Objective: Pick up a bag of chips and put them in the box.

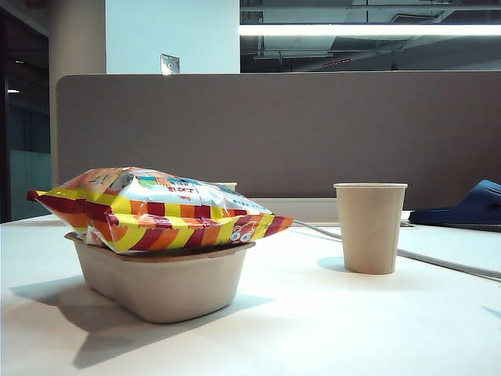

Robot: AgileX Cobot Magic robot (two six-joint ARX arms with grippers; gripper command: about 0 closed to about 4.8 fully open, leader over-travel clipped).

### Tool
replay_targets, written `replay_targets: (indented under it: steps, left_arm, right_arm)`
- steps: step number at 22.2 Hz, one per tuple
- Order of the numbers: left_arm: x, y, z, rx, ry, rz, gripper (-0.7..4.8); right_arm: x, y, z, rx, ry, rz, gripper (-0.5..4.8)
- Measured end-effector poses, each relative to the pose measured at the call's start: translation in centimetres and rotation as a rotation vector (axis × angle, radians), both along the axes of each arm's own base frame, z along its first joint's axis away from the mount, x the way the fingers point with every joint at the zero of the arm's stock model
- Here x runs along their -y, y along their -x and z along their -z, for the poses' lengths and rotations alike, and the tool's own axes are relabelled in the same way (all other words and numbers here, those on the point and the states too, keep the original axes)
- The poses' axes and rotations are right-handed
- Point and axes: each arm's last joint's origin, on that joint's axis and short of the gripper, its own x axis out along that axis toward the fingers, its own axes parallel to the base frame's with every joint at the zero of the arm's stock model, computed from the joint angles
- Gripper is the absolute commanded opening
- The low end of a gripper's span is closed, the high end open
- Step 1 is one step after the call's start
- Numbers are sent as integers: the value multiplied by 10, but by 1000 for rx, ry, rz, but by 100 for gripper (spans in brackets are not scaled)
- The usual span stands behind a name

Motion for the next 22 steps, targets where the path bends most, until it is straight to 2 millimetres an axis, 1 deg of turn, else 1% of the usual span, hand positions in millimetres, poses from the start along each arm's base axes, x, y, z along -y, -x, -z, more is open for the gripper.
replay_targets:
  steps: [14,22]
  left_arm:
    - [0,0,0,0,0,0,111]
    - [0,0,0,0,0,0,111]
  right_arm:
    - [19,-6,0,0,0,203,167]
    - [24,-6,0,0,0,255,167]
